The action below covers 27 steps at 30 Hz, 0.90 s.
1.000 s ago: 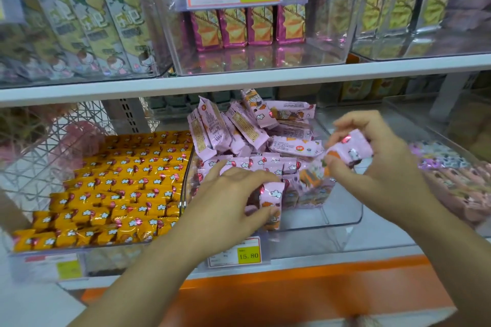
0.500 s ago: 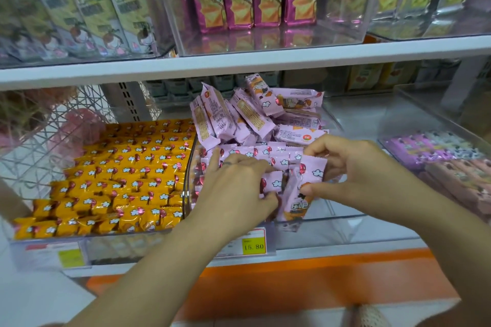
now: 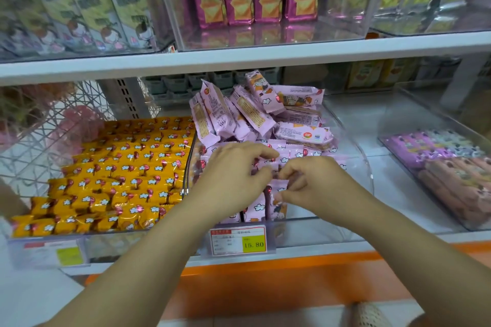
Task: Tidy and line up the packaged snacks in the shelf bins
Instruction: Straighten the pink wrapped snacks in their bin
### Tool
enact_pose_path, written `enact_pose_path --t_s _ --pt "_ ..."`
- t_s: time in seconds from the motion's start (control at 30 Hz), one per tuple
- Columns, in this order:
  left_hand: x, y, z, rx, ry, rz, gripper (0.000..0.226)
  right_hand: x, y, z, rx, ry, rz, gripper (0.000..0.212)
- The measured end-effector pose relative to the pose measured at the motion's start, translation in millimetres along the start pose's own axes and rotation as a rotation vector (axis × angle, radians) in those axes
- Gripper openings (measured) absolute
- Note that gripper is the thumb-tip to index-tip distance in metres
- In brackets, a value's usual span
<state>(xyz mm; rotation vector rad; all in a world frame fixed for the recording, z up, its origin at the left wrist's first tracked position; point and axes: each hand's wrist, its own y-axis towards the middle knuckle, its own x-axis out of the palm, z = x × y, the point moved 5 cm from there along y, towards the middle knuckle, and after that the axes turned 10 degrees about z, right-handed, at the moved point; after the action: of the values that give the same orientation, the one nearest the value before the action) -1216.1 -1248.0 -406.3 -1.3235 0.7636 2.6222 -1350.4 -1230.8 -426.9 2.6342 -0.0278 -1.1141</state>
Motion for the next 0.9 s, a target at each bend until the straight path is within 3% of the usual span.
enact_pose_path --t_s 0.1,0.23,0.3,0.4,0.5,0.57,0.7,0.8,0.9 --pt "1 -2 0 0.037 -0.006 -0.078 0.014 0 3 -1 -0.003 0.022 0.051 0.033" --pt "2 -3 -5 0.019 0.044 -0.081 0.020 -5 3 -4 -0.002 0.059 -0.009 0.028" --pt "2 -2 -5 0.004 0.085 -0.081 0.018 -26 5 -3 -0.043 0.049 0.157 0.020" --pt "3 -2 -5 -0.010 0.104 -0.080 0.026 -63 9 3 -0.125 -0.358 0.550 0.033" --pt "3 -2 -4 -0.010 0.085 -0.085 0.032 -65 19 21 -0.008 -0.700 0.472 0.050" --pt "4 -1 -5 -0.014 0.068 -0.081 0.032 -61 22 30 0.017 -0.767 0.415 0.050" --pt "3 -1 -7 -0.034 0.024 -0.049 0.027 -65 20 27 -0.027 -0.603 0.521 0.037" --pt "3 -2 -7 -0.038 0.012 -0.032 0.026 -71 12 22 -0.115 -0.352 0.570 0.027" --pt "3 -2 -7 -0.038 0.009 -0.030 0.025 -76 2 15 -0.172 -0.008 0.485 0.040"
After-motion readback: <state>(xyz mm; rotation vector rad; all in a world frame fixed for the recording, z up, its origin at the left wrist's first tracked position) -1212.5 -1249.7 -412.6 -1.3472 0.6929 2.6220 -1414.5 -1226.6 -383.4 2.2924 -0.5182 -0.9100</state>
